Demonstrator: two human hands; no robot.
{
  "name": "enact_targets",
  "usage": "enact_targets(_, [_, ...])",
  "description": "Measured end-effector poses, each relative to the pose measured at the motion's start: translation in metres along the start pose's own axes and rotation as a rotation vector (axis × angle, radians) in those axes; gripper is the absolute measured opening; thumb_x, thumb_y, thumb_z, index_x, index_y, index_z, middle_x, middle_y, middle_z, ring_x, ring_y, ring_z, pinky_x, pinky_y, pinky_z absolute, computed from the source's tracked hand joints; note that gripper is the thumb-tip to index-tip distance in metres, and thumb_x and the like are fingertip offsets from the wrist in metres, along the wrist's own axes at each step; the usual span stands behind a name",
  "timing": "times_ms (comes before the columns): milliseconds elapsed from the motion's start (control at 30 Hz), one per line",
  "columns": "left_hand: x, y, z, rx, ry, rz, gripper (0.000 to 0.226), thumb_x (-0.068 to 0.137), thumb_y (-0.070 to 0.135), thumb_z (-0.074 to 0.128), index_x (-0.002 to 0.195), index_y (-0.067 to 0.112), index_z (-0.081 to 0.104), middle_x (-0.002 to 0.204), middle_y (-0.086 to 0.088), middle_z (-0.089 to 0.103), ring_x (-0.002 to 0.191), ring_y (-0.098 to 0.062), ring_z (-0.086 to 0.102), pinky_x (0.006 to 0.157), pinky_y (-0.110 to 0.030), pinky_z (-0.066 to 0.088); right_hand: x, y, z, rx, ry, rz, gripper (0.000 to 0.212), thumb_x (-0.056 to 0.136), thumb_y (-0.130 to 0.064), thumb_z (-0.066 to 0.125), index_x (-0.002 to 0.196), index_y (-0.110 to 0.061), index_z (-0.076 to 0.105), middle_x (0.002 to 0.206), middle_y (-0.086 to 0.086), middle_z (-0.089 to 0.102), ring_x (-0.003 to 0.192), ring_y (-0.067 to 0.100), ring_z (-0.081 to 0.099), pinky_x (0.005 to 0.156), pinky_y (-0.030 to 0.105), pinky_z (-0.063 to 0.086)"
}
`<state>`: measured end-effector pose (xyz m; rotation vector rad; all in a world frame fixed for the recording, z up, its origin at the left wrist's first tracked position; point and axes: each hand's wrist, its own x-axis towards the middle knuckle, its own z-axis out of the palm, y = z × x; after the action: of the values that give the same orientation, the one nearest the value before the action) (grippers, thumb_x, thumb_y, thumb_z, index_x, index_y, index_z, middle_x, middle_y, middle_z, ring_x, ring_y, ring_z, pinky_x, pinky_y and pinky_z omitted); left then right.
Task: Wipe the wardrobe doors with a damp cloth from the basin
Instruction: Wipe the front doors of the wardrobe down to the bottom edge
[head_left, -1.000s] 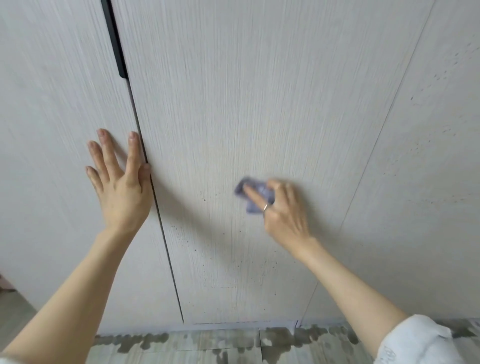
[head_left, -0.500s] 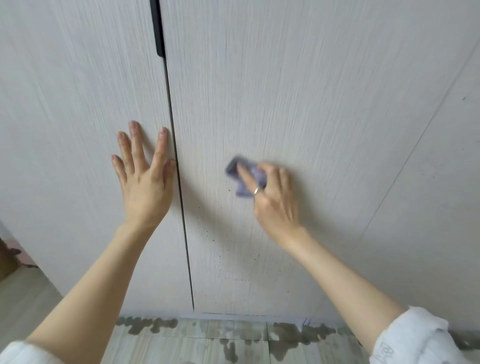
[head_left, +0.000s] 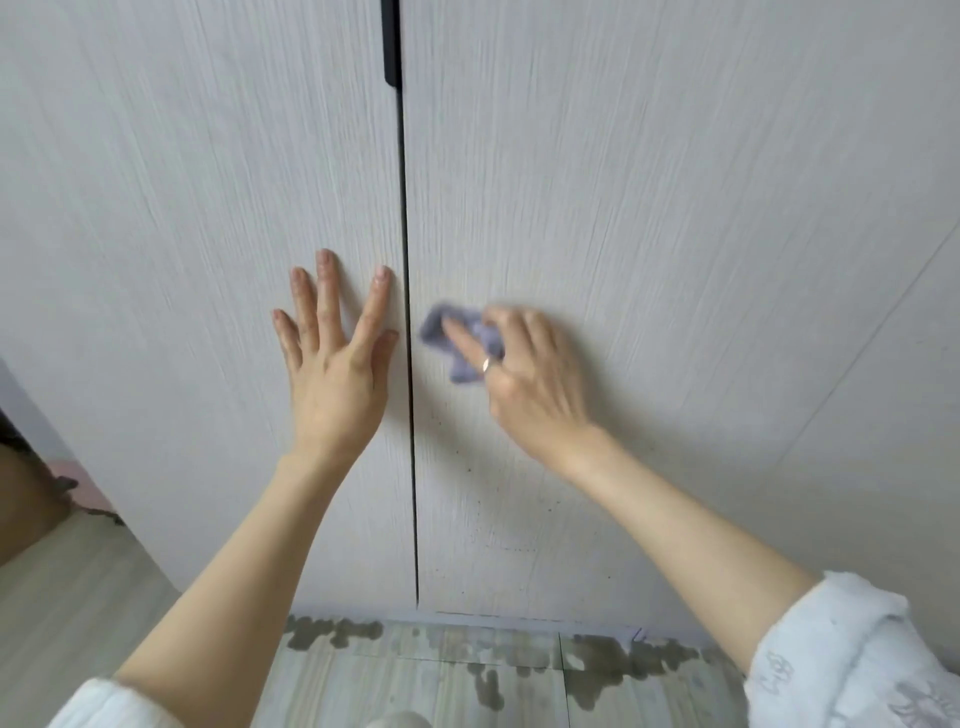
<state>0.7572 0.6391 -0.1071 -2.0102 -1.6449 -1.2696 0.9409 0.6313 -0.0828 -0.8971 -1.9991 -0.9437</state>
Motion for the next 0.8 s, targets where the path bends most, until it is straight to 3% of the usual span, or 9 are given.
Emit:
enact_targets(100, [-0.009, -0.005, 0.002, -0.012, 0.012, 0.009, 0.054, 0.100, 0.027, 0.036, 0.146, 0.024, 0.008, 0.152, -0.006, -0.010, 0.143, -0.039, -0.006, 0.111, -0.058, -0.001, 0.031, -0.014, 0.010, 0.057, 0.144, 0.218, 0.035, 0.084, -0.001, 0.045, 0.111, -0.005, 0.067, 0.101, 0.021, 0.063, 0.088, 0.030, 0.044, 0.073, 0.040, 0.039])
enact_targets(167, [-0.010, -0.010, 0.003, -0.004, 0.018, 0.041, 0.056, 0.100, 0.021, 0.040, 0.146, 0.024, 0.010, 0.151, -0.005, -0.010, 0.143, -0.039, -0.006, 0.112, -0.059, -0.001, 0.013, -0.024, 0.026, 0.032, 0.145, 0.124, 0.030, 0.091, -0.008, 0.044, 0.106, -0.007, 0.070, 0.099, 0.019, 0.066, 0.091, 0.031, 0.047, 0.073, 0.040, 0.039])
enact_targets(267, [-0.010, -0.016, 0.005, 0.005, 0.041, 0.057, 0.057, 0.099, 0.018, 0.045, 0.145, 0.022, 0.013, 0.151, -0.007, -0.007, 0.142, -0.042, -0.002, 0.111, -0.061, 0.002, -0.052, -0.041, 0.044, -0.020, -0.088, -0.218, 0.015, 0.083, -0.018, 0.061, 0.084, -0.018, 0.076, 0.092, 0.007, 0.071, 0.083, 0.025, 0.064, 0.069, 0.033, 0.043])
enact_targets(367, [-0.014, -0.022, 0.007, 0.021, 0.046, 0.084, 0.054, 0.099, 0.022, 0.042, 0.146, 0.024, 0.016, 0.151, -0.008, -0.005, 0.141, -0.043, 0.001, 0.110, -0.063, 0.004, -0.091, -0.043, 0.046, -0.074, -0.375, -0.413, 0.005, 0.070, -0.021, 0.076, 0.067, -0.022, 0.072, 0.088, -0.002, 0.069, 0.079, 0.017, 0.064, 0.070, 0.027, 0.040])
enact_targets(433, [-0.018, -0.027, 0.011, 0.026, 0.051, 0.094, 0.053, 0.100, 0.023, 0.041, 0.146, 0.025, 0.016, 0.152, -0.008, -0.005, 0.142, -0.043, 0.001, 0.110, -0.063, 0.003, -0.078, -0.041, 0.047, -0.042, -0.275, -0.324, 0.009, 0.081, -0.016, 0.067, 0.076, -0.019, 0.074, 0.087, 0.002, 0.069, 0.077, 0.021, 0.063, 0.066, 0.030, 0.043])
enact_targets(500, [-0.024, -0.029, 0.016, 0.011, 0.055, 0.062, 0.054, 0.100, 0.023, 0.042, 0.146, 0.026, 0.014, 0.152, -0.007, -0.006, 0.142, -0.043, 0.000, 0.110, -0.063, 0.001, -0.046, -0.040, 0.042, 0.008, -0.059, -0.110, 0.034, 0.097, -0.009, 0.040, 0.096, -0.015, 0.074, 0.091, 0.010, 0.068, 0.083, 0.027, 0.056, 0.066, 0.035, 0.041])
enact_targets(600, [-0.042, -0.031, 0.027, -0.017, 0.046, -0.011, 0.059, 0.098, 0.020, 0.048, 0.146, 0.025, 0.013, 0.151, -0.008, -0.008, 0.142, -0.043, -0.002, 0.109, -0.065, 0.002, -0.014, -0.038, 0.034, 0.052, 0.092, 0.126, 0.045, 0.100, -0.008, 0.026, 0.109, -0.011, 0.070, 0.097, 0.016, 0.066, 0.090, 0.029, 0.045, 0.072, 0.039, 0.037])
enact_targets(700, [-0.054, -0.037, 0.036, -0.011, 0.039, -0.014, 0.062, 0.096, 0.020, 0.052, 0.145, 0.023, 0.016, 0.152, -0.015, -0.003, 0.140, -0.047, 0.000, 0.108, -0.066, 0.003, -0.045, -0.043, 0.042, 0.022, 0.042, 0.054, 0.038, 0.099, -0.008, 0.035, 0.106, -0.014, 0.072, 0.094, 0.014, 0.068, 0.091, 0.029, 0.050, 0.073, 0.039, 0.040])
enact_targets(800, [-0.058, -0.039, 0.042, -0.009, 0.050, -0.017, 0.058, 0.097, 0.022, 0.048, 0.146, 0.023, 0.017, 0.153, -0.023, 0.003, 0.139, -0.050, 0.000, 0.108, -0.066, 0.002, -0.107, -0.052, 0.051, -0.023, -0.206, -0.185, 0.024, 0.093, -0.011, 0.054, 0.088, -0.016, 0.077, 0.087, 0.007, 0.070, 0.078, 0.025, 0.064, 0.068, 0.029, 0.050])
